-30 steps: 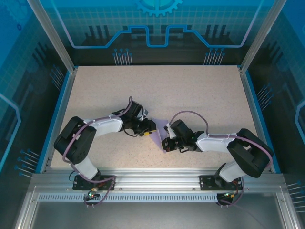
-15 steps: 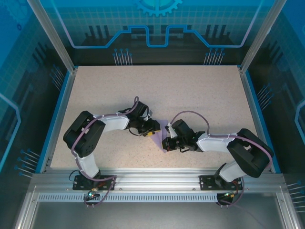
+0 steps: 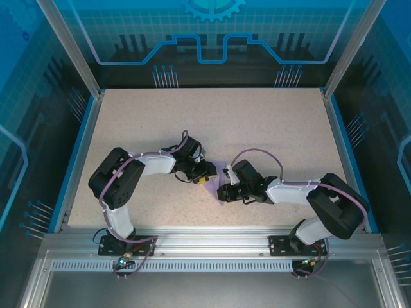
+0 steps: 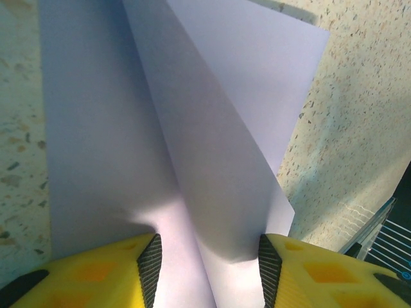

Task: Fold a paper plane with a square sheet of paper (fold left side to right side)
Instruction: Fourth fold the wing at the center of the table.

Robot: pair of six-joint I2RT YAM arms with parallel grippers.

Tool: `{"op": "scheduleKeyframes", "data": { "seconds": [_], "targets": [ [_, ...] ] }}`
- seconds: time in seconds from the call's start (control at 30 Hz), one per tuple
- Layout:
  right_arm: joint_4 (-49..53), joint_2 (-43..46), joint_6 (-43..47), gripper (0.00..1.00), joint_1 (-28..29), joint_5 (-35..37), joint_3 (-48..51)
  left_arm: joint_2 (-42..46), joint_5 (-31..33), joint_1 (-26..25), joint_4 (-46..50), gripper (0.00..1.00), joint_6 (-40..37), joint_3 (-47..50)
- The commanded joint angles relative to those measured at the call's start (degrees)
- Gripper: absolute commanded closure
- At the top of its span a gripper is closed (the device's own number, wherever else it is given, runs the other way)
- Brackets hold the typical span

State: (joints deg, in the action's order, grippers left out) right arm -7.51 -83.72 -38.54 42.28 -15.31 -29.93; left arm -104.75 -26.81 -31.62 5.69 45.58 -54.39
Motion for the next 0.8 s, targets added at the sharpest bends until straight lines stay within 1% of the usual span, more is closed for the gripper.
{"op": "scheduleKeyframes", "data": {
  "seconds": [0.0,0.17,0.23,0.3,0.4,0.57,0.6,0.77],
  "targets": [
    [-0.33,3.55,0.30,0.72,-2.12,-2.57,0.40,-2.30,1.59,-0.42,2.30,0.52,0.75,-0.37],
    [1.48,8.32,0.58,0.60,-6.80,-5.35,0.89,-2.19,1.75,-0.46,2.31,0.52,0.83,-0.39],
    [1.44,9.24,0.09,0.58,-9.11,-6.81,1.36,-2.00,1.68,-0.44,2.35,0.52,0.90,-0.37],
    [0.63,8.42,-0.78,0.57,-11.46,-8.85,1.37,-1.95,1.73,-0.46,2.31,0.52,0.83,-0.41],
    [-2.60,4.93,-2.42,0.58,-13.17,-11.70,0.96,-1.95,1.56,-0.40,2.17,0.52,0.91,-0.36],
    [-7.60,-1.64,-4.96,0.61,-13.28,-14.53,-0.31,-1.95,1.41,-0.49,2.04,0.52,1.10,-0.29],
    [-9.89,-2.81,-5.55,0.61,-13.28,-15.03,-0.45,-1.95,1.37,-0.62,2.11,0.52,1.09,-0.28],
    [-13.08,-7.07,-6.87,0.63,-12.89,-16.99,-1.66,-1.91,1.33,-0.57,2.16,0.52,1.00,-0.44]
  ]
}}
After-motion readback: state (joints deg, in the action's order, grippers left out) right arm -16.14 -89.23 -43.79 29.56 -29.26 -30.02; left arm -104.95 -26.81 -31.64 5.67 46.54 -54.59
